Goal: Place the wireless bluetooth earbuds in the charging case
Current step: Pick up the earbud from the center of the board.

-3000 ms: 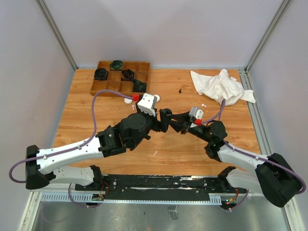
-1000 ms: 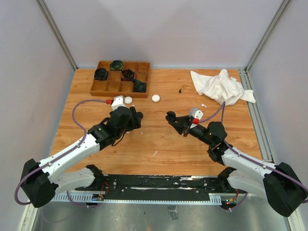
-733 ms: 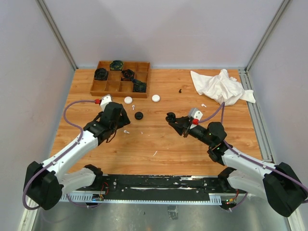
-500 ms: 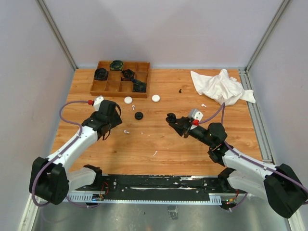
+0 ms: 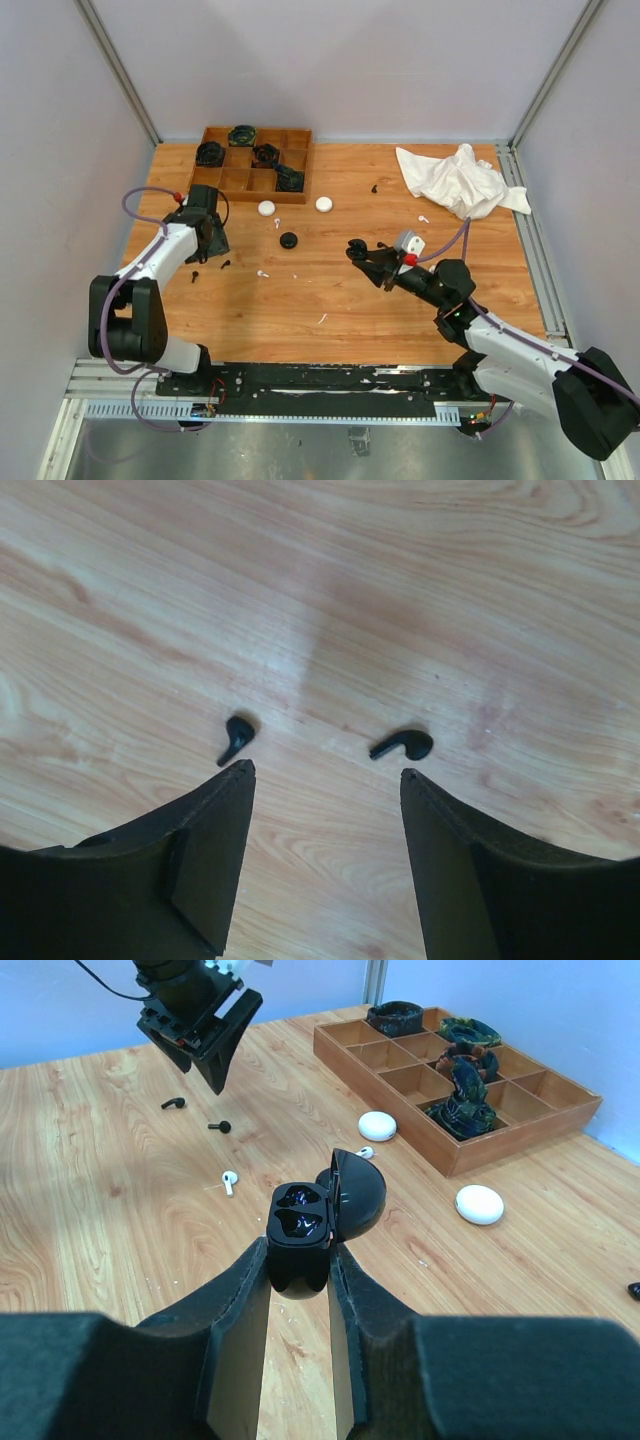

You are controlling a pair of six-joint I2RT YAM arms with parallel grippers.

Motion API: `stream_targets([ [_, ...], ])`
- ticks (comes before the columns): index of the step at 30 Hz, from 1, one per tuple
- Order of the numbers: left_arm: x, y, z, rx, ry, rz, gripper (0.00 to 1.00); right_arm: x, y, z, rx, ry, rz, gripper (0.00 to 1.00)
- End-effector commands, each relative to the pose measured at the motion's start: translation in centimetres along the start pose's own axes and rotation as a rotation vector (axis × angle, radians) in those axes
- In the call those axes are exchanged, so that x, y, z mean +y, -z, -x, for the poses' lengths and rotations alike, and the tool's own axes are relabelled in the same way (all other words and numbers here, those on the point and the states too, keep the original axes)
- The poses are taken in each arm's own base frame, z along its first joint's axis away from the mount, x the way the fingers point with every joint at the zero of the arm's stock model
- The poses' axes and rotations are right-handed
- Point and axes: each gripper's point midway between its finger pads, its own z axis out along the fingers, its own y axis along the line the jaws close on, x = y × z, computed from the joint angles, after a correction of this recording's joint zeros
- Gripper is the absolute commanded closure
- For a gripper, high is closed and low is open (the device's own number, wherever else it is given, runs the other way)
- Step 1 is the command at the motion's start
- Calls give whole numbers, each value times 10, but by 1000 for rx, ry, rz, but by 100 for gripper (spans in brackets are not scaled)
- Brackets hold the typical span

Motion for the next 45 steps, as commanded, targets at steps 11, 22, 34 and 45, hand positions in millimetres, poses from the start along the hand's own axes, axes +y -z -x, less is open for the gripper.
stream_targets([
  [11, 36, -42, -5, 161, -134, -10, 38, 37, 2, 16, -63, 54, 95, 99],
  [22, 33, -54, -23, 254, -81, -67, 43, 37, 3, 20, -76, 69, 91, 99],
  [34, 34, -53, -49, 349, 17, -34, 49, 37, 3, 20, -79, 71, 95, 99],
  [45, 41, -43, -48, 360, 72, 22, 47, 38, 3, 22, -85, 73, 97, 99],
])
